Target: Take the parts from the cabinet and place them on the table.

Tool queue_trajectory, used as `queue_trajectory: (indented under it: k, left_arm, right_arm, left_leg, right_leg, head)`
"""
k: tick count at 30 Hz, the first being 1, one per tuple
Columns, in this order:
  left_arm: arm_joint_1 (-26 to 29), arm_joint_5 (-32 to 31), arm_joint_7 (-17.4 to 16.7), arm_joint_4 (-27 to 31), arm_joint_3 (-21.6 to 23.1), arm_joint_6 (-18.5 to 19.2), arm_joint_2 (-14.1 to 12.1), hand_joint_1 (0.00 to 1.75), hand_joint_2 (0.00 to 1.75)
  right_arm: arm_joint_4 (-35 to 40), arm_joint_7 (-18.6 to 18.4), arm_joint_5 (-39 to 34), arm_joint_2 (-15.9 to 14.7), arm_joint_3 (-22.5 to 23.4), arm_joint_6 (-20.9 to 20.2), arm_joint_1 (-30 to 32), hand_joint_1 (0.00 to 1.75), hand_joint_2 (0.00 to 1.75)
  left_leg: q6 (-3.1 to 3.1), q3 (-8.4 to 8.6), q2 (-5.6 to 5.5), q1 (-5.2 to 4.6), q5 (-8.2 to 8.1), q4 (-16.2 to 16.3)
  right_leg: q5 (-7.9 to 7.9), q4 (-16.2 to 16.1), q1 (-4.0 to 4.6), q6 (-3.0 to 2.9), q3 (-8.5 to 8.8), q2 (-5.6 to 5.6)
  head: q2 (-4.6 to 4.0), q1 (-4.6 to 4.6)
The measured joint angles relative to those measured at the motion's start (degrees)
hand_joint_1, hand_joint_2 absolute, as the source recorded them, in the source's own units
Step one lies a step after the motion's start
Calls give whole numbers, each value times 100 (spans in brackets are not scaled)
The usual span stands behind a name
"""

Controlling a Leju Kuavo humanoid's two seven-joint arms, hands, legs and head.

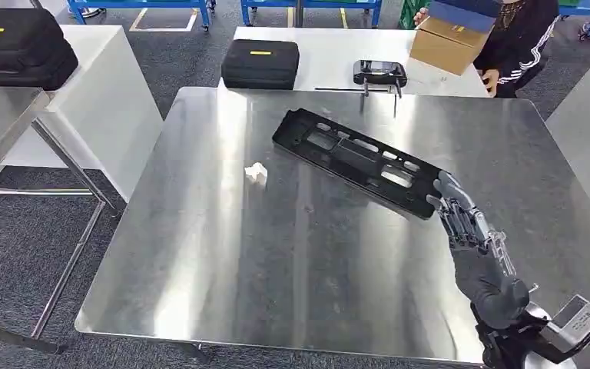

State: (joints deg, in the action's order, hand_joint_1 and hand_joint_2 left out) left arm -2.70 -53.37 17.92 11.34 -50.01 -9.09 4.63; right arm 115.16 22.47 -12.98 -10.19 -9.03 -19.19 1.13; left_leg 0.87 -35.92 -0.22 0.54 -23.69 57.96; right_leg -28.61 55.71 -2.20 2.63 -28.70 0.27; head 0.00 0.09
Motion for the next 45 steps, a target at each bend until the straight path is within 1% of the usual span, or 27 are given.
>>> queue_trajectory:
  k: [2,4,5,7,9,10,11,15,16,18,20,21,22,24,26,27,30,31,32,34,35,36,37,39,40,41,45]
  left_arm:
    - [7,-4,-4,-2,0,-4,11,0,0]
    - [-2,-4,-4,-4,0,-4,9,0,0]
    - [-2,-4,-2,-2,0,-2,7,0,0]
    - [-3,-4,2,-4,0,4,7,0,0]
    - [-16,-4,2,-4,0,11,4,0,0]
    - [-31,-4,2,-2,0,13,4,0,0]
    - [-38,-4,4,-2,0,13,0,0,0]
    - [-33,-4,4,-4,2,15,9,0,0]
    - [-40,-4,4,-4,0,15,13,0,0]
    - [-37,-2,4,-4,0,15,0,0,0]
    - [-34,2,4,-4,0,13,-2,0,0]
    - [-32,2,4,-4,0,13,0,0,0]
    - [-31,2,4,-4,0,13,2,0,0]
    - [-32,2,4,-4,0,13,4,0,0]
    - [-33,2,4,-4,0,13,15,0,0]
    - [-33,0,7,-4,0,13,15,0,0]
    - [-19,-26,7,-4,0,29,9,0,0]
    - [-19,-31,11,-4,2,31,2,0,0]
    - [-7,-39,11,-4,2,35,9,0,0]
    - [-7,-46,22,-4,2,35,9,0,0]
    - [-10,-46,24,-4,2,35,4,0,0]
    - [-9,-42,22,-4,2,35,2,0,0]
    - [-9,-33,22,-4,2,39,0,0,0]
    - [-11,-4,7,-4,0,42,-13,0,0]
    - [-13,9,2,-4,0,42,-15,0,0]
    - [-29,22,2,-4,0,46,-13,0,0]
    - [-16,96,0,-4,-24,44,-31,0,0]
  right_arm:
    - [0,-13,-2,4,0,0,1,0,0]
    - [-2,-26,7,13,0,2,-2,0,0]
    - [-2,-50,15,18,-2,2,-5,0,0]
    - [-9,-96,17,33,-11,11,-24,0,0]
    - [-9,-103,17,46,-15,24,-54,0,0]
    - [-9,-105,20,50,-17,31,-73,0,0]
    - [-9,-105,17,50,-17,37,-89,0,0]
    - [-11,-118,13,63,-35,35,-145,0,0]
    - [-11,-120,11,66,-39,35,-149,0,0]
    - [-13,-120,2,66,-48,35,-174,0,0]
    - [-20,-120,2,66,-50,33,-182,0,0]
    - [-26,-120,2,66,-50,28,-183,0,0]
    - [-33,-120,0,66,-52,15,-183,0,0]
    - [-35,-120,-4,66,-52,0,-192,0,0]
    - [-35,-111,-15,66,-55,-4,-231,0,0]
    - [-35,-100,-24,66,-55,-4,-261,0,0]
    - [-37,-92,-26,63,-52,0,-260,0,0]
    - [-39,-87,-26,66,-55,4,-271,0,0]
    - [-39,-83,-24,66,-52,15,-263,0,0]
    - [-42,-76,-26,66,-52,44,-245,0,0]
    - [-42,-74,-22,66,-52,52,-237,0,0]
    - [-48,-76,-17,66,-52,63,-228,0,0]
    - [-57,-87,-2,68,-52,79,-212,0,0]
    - [-81,-140,17,79,-52,120,-182,0,0]
    - [-98,-172,35,83,-52,151,-178,0,0]
    - [-109,-195,61,92,-50,175,-166,0,0]
    - [-206,-223,131,105,-33,291,-20,0,0]
  left_leg:
    - [-31,-169,7,14,-641,434]
    - [-80,-415,4,14,-1250,1350]
    - [-89,-459,5,14,-1312,1656]
    - [-78,-222,5,16,-1046,1581]
    - [-52,483,6,24,-686,637]
    - [-31,848,0,27,-777,126]
    - [12,969,-16,-3,-837,-96]
    - [227,779,12,-14,-662,-107]
    - [268,714,30,-27,-604,-107]
    - [333,548,44,-32,-471,-106]
    - [336,398,58,-47,-325,-94]
    - [334,286,64,-54,-248,-88]
    - [323,194,65,-55,-176,-80]
    - [296,48,64,-57,-60,-75]
    - [247,-8,56,-77,20,-59]
    - [208,-15,68,-89,88,-59]
    - [105,-46,61,-96,250,-106]
    - [73,-123,24,-64,49,-10]
    - [53,-194,19,-48,-318,216]
    - [2,-363,15,-23,-957,947]
    - [-30,-458,13,-17,-1140,1399]
    - [-52,-471,12,0,-1110,1647]
    - [-68,-381,13,23,-914,1674]
    - [-94,124,15,68,-510,1084]
    - [-114,525,14,95,-484,530]
    - [-149,785,-11,82,-750,143]
    - [65,661,-32,11,-675,92]
  right_leg:
    - [99,4,38,-151,-106,-28]
    - [229,15,72,-180,-231,-39]
    - [292,26,86,-179,-313,-40]
    - [387,61,90,-144,-471,-40]
    - [455,116,85,-93,-604,-40]
    - [482,157,92,-53,-633,-40]
    - [515,186,133,-4,-667,-45]
    - [634,153,132,151,-709,-57]
    - [462,253,114,117,-772,-49]
    - [-202,955,120,-2,-1015,-47]
    - [-573,1797,122,30,-1180,-46]
    - [-543,2015,121,96,-1148,-45]
    - [-387,1938,123,174,-987,-44]
    - [-72,1121,130,239,-336,-44]
    - [-229,13,176,101,460,-44]
    - [-301,-249,215,45,585,-42]
    - [-180,-201,194,-76,415,-46]
    - [-104,-205,113,-126,346,-82]
    - [-37,-204,114,-221,269,-82]
    - [84,-196,117,-238,128,-84]
    - [157,-178,121,-227,59,-87]
    - [216,-140,121,-210,-34,-89]
    - [260,-94,115,-187,-151,-88]
    - [305,45,77,-120,-349,-88]
    - [316,141,67,-99,-438,-88]
    - [329,219,106,-72,-524,-90]
    - [492,218,124,128,-584,-91]
  head:
    - [0,-26]
    - [0,-37]
    - [0,-39]
    - [0,-39]
    - [0,-44]
    - [0,-48]
    - [0,-35]
    - [0,-37]
    - [0,-35]
    - [0,-2]
    - [0,-2]
    - [0,-7]
    - [0,-2]
    - [0,-2]
    - [0,-4]
    - [0,-24]
    - [0,-17]
    - [0,-13]
    - [0,-46]
    - [0,-61]
    - [0,-68]
    - [0,-70]
    - [0,-70]
    - [0,-70]
    - [0,-74]
    - [0,-85]
    - [0,-55]
